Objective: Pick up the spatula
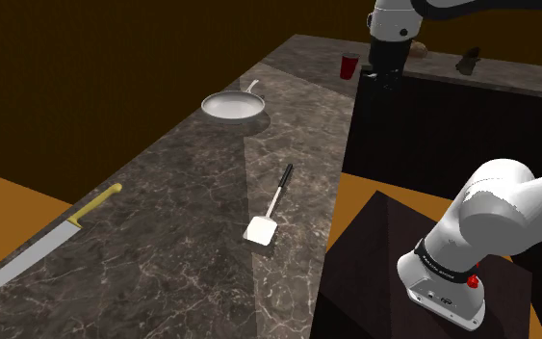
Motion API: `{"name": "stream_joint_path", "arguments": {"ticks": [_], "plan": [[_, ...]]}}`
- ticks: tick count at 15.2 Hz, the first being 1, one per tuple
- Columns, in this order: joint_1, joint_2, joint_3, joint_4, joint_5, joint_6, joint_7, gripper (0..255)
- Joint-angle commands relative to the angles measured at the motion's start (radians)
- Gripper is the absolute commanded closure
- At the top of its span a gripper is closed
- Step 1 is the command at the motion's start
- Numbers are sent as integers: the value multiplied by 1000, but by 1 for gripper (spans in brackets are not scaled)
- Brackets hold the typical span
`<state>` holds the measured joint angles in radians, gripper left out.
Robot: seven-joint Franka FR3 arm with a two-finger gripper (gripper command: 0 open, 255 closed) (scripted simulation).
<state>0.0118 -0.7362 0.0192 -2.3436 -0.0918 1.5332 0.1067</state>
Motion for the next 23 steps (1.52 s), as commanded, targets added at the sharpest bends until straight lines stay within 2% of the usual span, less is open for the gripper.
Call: {"name": "stream_joint_path", "arguments": {"ticks": [1, 8, 15, 19, 23], "plan": [[0, 0, 0, 0, 0, 0, 0, 0], [-29, -34, 188, -124, 160, 115, 419, 0], [-75, 61, 401, -145, 297, 281, 835, 0], [-127, 170, 527, -110, 332, 389, 1075, 0], [-207, 311, 660, -45, 316, 495, 1327, 0]]}}
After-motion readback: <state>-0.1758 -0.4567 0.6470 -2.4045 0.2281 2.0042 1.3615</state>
